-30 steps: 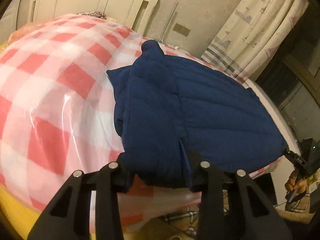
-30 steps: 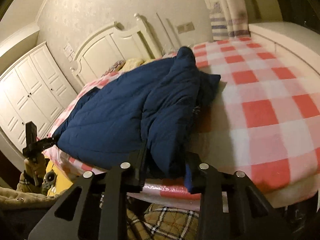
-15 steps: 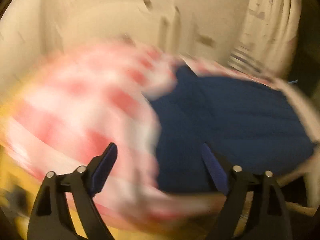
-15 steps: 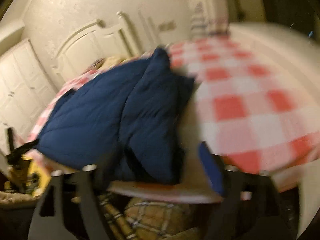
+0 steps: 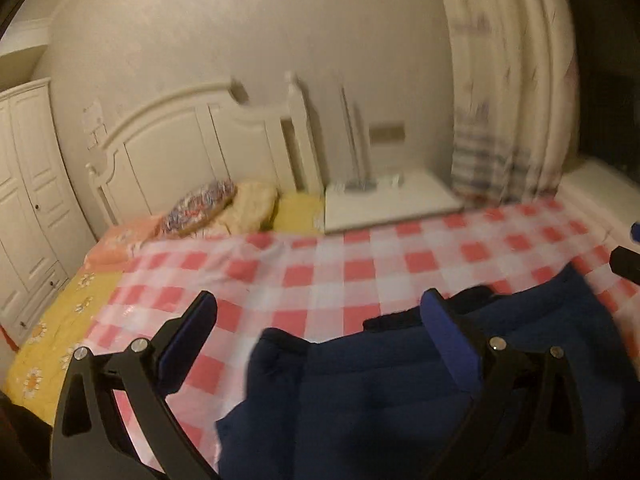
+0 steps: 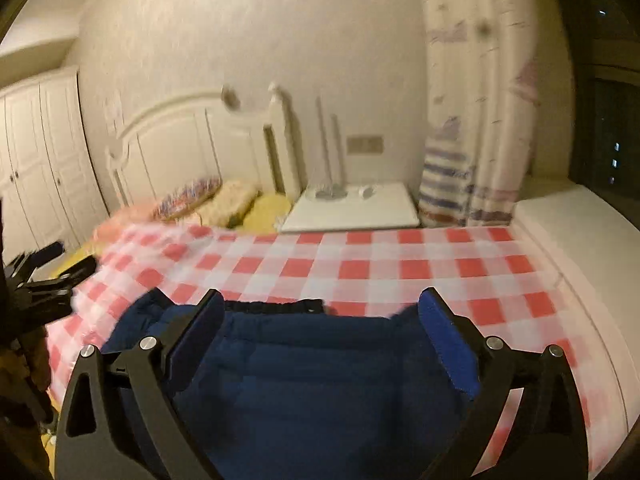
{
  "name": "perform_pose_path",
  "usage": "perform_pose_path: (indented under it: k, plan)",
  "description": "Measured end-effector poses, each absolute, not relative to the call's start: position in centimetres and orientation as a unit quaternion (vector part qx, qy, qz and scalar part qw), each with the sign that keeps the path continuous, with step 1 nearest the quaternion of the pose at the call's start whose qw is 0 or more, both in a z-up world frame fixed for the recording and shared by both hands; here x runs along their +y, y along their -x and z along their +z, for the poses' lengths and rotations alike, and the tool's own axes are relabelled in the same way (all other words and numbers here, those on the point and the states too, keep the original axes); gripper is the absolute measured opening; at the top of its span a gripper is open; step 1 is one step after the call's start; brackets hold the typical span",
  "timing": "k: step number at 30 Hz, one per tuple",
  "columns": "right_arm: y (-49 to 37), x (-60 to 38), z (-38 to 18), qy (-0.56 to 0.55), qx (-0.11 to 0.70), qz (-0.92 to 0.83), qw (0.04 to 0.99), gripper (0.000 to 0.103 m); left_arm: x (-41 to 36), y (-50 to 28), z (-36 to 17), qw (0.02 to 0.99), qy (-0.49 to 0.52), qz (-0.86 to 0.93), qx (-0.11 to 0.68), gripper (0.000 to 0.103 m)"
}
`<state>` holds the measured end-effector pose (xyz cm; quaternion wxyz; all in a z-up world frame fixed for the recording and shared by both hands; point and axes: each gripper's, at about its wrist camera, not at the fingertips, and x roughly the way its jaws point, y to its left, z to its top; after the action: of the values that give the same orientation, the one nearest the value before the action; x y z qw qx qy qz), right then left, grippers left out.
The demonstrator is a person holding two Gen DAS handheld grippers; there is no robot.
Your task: Fold large clothes
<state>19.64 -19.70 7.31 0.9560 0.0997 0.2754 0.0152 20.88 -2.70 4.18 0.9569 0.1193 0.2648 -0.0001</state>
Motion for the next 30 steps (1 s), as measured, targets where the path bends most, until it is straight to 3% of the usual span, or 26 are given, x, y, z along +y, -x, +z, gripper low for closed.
perform_pose_path:
  k: [3,9,30]
  plan:
    - [-24.0,-18.6,4.4,-0.087,0.328,0.005,0.941,0.095,-4.2,-24.5,-0.1,0.939,-0.142,0.01,0.313,0.101]
    - [-29.8,-18.9,-6.4,-0.09,0.479,-0.009,0.873,0.097,-4.5,-28.2,-9.7,0.896,-0.179,-0.016,0.407,0.101]
    - [-29.6,-18.6,-7.4,-0.092,0.473,-0.015,0.876,0.099,-2.0,-29.0,-11.7,0.9,-0.083,-0.059,0.424,0.101]
